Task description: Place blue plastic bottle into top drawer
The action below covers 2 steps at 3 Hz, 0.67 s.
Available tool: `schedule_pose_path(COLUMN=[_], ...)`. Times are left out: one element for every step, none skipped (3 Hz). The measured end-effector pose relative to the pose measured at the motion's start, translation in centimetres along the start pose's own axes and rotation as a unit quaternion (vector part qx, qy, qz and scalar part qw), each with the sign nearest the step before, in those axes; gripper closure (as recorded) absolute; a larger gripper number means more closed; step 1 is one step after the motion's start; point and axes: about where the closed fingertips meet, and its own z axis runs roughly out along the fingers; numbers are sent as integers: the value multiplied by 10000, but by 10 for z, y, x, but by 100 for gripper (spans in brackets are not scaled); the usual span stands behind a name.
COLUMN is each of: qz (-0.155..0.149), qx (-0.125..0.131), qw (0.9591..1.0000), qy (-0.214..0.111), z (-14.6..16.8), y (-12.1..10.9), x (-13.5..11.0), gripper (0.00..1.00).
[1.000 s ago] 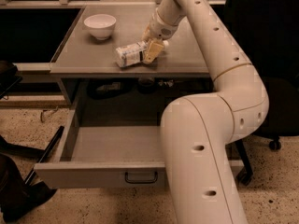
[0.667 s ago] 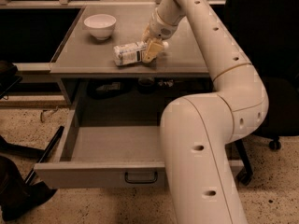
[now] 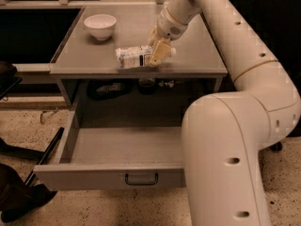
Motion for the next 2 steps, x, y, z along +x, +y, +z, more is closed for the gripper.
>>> schedule_pose_path(qz=[255,317], qx=[60,-202], qw=[9995,9992], qy=[-198,-146], z=[-27,-10], y=[28,51], x=[-2,3], gripper=[100,100])
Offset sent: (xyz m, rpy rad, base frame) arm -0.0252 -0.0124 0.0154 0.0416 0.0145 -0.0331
